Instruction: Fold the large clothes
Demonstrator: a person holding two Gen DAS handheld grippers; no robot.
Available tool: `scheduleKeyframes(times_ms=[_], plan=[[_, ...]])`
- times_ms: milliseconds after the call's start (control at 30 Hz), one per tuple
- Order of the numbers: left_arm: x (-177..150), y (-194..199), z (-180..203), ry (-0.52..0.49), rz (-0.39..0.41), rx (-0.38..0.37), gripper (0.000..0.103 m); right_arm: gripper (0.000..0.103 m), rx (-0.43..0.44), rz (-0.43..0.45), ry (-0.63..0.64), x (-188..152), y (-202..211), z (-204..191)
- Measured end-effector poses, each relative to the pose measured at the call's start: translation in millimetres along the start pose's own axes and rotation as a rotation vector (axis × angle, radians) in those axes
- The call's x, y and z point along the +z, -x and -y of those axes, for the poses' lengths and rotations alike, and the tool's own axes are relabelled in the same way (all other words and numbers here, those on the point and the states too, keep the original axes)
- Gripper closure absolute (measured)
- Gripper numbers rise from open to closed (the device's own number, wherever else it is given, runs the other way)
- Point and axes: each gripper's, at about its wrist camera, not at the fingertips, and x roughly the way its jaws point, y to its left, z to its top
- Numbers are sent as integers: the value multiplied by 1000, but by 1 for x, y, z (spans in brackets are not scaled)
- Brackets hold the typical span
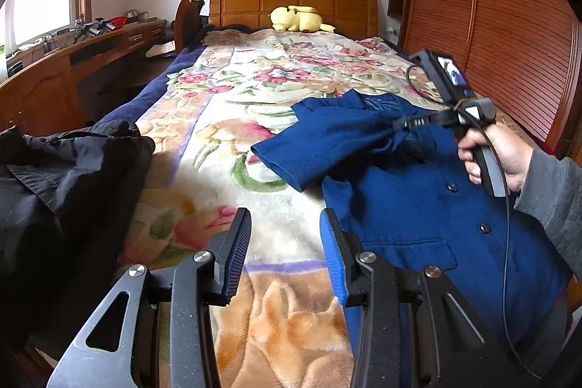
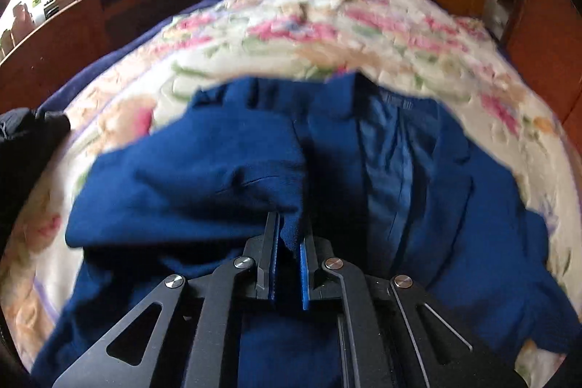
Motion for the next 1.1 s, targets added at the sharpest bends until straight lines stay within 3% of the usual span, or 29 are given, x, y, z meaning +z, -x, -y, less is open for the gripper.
scheduleKeyframes(times_ms=[67, 200, 300, 333, 433, 533, 800, 867, 1000, 1100], plan=[[0, 0, -1, 2, 2, -2, 63, 93, -17, -8, 26, -1, -3, -3], [0, 0, -3, 7, -3, -1, 63, 83, -75, 61, 82, 7, 13, -18], [1, 0, -2, 7, -3, 2, 63, 46, -102, 127, 99, 18, 33, -27], [1, -1, -2, 7, -3, 3, 63, 42, -86, 152, 110, 22, 39, -34], [1, 0, -2, 9, -2, 2, 63, 42, 20, 136, 126, 19, 44, -58], [0, 0, -4, 14, 0, 0, 63, 42, 209, 76, 167, 14, 34, -87], [-2, 8, -7, 2, 12, 3, 63, 42, 337, -46, 242, -14, -16, -164], [-3, 10, -8, 4, 12, 1, 63, 42, 347, -67, 252, -17, -29, -176], [-2, 8, -13, 30, -1, -16, 63, 43, 277, -112, 312, -24, -55, -194], [0, 9, -14, 36, 6, -26, 63, 71, 209, -98, 371, -24, -60, -200]])
